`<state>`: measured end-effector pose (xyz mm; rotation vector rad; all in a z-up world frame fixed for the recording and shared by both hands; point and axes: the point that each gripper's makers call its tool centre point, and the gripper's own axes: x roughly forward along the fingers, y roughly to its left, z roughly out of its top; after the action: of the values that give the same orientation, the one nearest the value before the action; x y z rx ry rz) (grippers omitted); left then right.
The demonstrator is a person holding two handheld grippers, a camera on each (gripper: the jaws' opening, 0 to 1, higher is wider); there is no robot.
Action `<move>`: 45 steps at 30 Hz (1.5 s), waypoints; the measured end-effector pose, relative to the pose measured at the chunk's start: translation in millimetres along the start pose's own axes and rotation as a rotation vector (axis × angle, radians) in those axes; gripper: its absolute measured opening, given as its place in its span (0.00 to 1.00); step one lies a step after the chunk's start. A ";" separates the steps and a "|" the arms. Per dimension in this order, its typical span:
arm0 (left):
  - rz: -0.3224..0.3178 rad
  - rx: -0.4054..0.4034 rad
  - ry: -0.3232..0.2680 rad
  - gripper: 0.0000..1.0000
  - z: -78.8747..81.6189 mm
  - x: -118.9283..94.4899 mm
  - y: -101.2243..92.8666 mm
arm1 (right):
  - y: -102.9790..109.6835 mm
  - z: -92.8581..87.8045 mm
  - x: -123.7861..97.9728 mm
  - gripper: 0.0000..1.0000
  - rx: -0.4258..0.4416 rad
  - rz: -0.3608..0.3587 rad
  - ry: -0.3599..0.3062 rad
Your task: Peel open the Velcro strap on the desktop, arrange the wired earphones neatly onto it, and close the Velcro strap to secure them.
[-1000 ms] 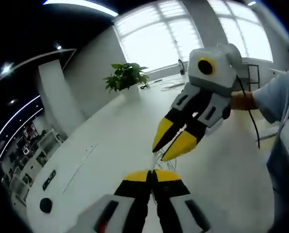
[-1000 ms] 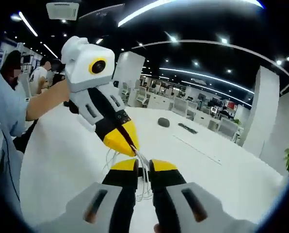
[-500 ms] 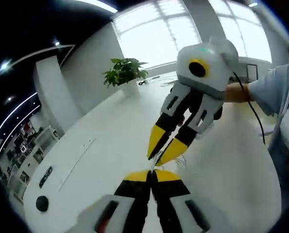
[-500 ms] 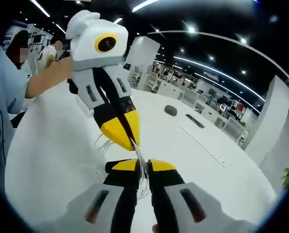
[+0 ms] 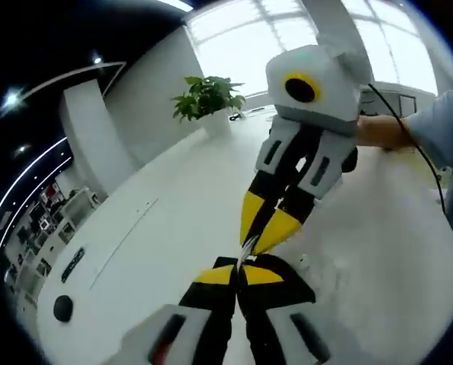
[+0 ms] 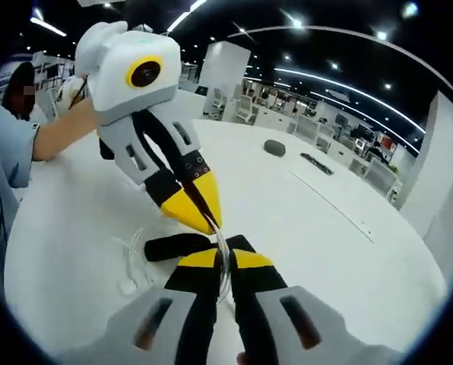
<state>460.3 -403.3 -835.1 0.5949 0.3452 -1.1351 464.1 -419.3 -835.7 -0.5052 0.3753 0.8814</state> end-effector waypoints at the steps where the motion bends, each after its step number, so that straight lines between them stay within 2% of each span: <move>1: 0.000 -0.008 0.004 0.06 -2.3 1.5 0.5 | 0.4 -2.1 1.9 0.07 0.016 0.005 0.009; 7: -0.010 -0.081 0.016 0.06 -11.2 4.9 1.5 | 2.8 -6.9 5.0 0.07 0.056 0.013 0.039; 12: -0.007 -0.107 0.041 0.06 -16.7 6.5 -0.4 | 3.0 -10.6 7.9 0.07 0.081 0.015 0.072; 18: -0.005 -0.096 0.066 0.06 -19.2 8.3 -2.8 | 3.6 -12.7 7.4 0.08 0.053 0.015 0.107; 23: -0.012 -0.102 0.061 0.07 -19.9 8.0 -6.9 | 3.2 -18.4 2.9 0.08 0.036 0.010 0.126; 26: 0.007 -0.098 0.061 0.07 -20.7 7.5 -3.7 | 1.1 -19.4 -3.5 0.08 0.038 -0.001 0.115; 28: -0.004 -0.107 0.062 0.06 -20.9 7.5 -5.2 | 2.9 -19.8 -7.9 0.08 0.033 -0.004 0.114; 32: 0.000 -0.074 0.078 0.06 -22.7 9.3 -6.9 | 11.4 -8.8 -14.2 0.10 0.006 0.006 0.062; 37: 0.004 -0.064 0.083 0.06 -22.2 8.9 -6.1 | 17.9 -1.5 -8.8 0.13 -0.063 0.021 0.051; 45: 0.002 -0.033 0.085 0.06 -22.9 7.7 -5.6 | 16.3 8.6 2.7 0.09 -0.120 0.045 0.005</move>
<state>459.1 -396.9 -859.0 0.6158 0.4355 -1.1021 453.4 -404.1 -834.3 -0.6115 0.3408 0.9500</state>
